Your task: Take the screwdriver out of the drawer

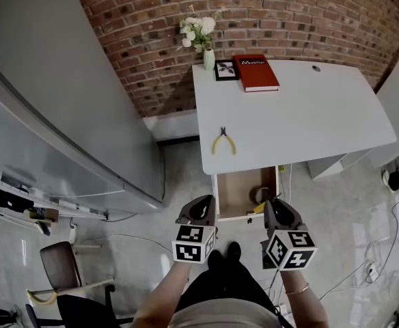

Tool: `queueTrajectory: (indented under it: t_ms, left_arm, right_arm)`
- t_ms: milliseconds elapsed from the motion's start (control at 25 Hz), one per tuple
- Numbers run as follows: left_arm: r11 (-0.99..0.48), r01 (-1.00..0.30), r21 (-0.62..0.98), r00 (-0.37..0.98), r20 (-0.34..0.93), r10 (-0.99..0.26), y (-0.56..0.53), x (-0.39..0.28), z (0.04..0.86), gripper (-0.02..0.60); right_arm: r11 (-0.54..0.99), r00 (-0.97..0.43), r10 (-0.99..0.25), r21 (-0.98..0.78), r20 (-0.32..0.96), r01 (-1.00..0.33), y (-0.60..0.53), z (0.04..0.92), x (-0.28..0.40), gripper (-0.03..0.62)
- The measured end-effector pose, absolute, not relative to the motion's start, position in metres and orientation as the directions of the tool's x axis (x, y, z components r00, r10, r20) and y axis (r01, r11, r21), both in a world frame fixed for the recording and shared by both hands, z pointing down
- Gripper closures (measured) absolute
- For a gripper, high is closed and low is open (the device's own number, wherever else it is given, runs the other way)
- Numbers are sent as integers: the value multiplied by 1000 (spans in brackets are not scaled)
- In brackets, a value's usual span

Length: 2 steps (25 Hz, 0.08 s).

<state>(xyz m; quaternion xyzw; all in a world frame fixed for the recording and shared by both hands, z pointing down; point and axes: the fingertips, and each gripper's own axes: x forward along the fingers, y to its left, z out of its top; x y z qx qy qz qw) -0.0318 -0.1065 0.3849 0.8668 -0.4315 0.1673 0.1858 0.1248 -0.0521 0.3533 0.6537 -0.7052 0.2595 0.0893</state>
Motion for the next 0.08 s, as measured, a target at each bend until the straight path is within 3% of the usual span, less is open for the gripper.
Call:
queueTrajectory:
  t_ms: [80]
  left_arm:
    - [-558, -811, 176, 571, 449, -687, -108, -33, 386, 589]
  right_arm:
    - [8, -128, -876, -250, 466, -968, -53, 355, 124, 526]
